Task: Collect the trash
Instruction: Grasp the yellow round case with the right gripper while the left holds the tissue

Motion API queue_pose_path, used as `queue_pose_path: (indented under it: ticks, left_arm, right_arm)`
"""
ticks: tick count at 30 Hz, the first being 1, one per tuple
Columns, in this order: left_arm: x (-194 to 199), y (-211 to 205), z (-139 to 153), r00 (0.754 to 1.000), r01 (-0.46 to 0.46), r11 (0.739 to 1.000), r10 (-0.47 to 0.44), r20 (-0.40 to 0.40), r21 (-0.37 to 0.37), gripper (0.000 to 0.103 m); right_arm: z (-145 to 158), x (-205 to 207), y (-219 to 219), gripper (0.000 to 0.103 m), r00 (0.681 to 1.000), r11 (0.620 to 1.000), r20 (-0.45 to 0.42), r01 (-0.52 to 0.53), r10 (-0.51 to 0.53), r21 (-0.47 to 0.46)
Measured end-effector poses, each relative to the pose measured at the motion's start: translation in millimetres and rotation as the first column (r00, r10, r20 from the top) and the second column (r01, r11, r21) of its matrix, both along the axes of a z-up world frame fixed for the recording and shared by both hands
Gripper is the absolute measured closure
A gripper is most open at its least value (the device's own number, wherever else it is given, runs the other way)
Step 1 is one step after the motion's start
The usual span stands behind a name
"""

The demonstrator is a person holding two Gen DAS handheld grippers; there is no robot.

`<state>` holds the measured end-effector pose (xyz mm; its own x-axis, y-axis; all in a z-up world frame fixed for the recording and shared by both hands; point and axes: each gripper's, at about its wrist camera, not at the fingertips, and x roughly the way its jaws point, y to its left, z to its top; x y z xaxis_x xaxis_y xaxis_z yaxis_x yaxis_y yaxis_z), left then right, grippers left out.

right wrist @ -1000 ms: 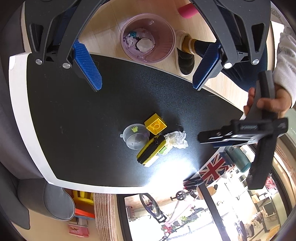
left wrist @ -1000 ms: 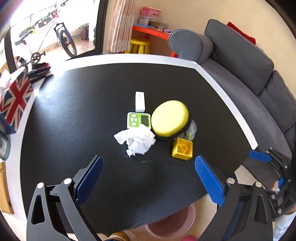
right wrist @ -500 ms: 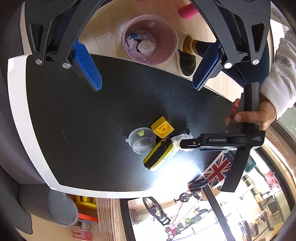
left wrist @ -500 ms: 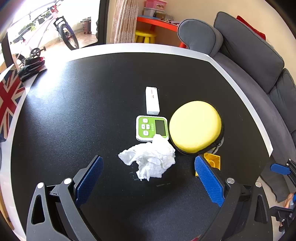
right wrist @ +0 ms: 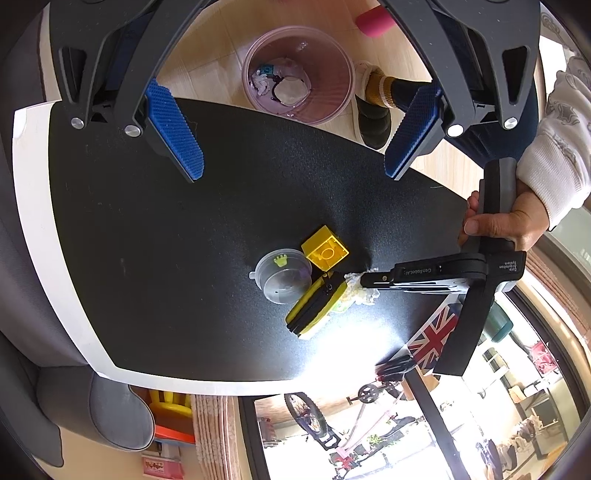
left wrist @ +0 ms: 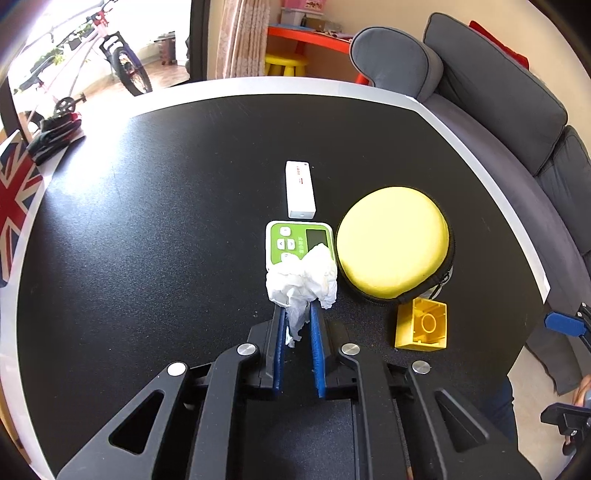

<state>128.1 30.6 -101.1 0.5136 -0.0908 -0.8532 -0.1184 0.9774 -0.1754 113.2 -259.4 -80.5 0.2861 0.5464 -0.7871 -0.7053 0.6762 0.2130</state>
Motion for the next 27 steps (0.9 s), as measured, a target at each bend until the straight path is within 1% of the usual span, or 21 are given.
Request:
queue_pose_path:
  ticks: [1, 8, 17, 22, 27]
  left_arm:
    - [-1, -1, 1, 1.000, 0.005, 1.000, -0.005, 0.000, -0.001, 0.094]
    - [-8, -1, 15, 0.999, 0.006, 1.000, -0.006, 0.038, 0.000, 0.095]
    - [-18, 1, 38, 0.996, 0.000, 1.000, -0.001, 0.090, 0.007, 0.095]
    - [-23, 4, 44, 0.995, -0.007, 1.000, 0.006, 0.101, 0.010, 0.095]
    - [-27, 5, 46, 0.994, -0.016, 1.000, 0.015, 0.106, 0.008, 0.095]
  right_arm:
    - [0, 0, 1, 0.006, 1.000, 1.000, 0.001, 0.000, 0.000, 0.000]
    - [7, 6, 13, 0.006, 1.000, 1.000, 0.019, -0.012, 0.012, -0.002]
    - [17, 29, 42, 0.006, 0.998, 0.999, 0.050, -0.033, 0.033, -0.003]
    - [23, 46, 65, 0.006, 0.998, 0.999, 0.046, -0.046, 0.046, -0.002]
    - [21, 64, 81, 0.006, 0.998, 0.999, 0.022, -0.052, 0.052, -0.003]
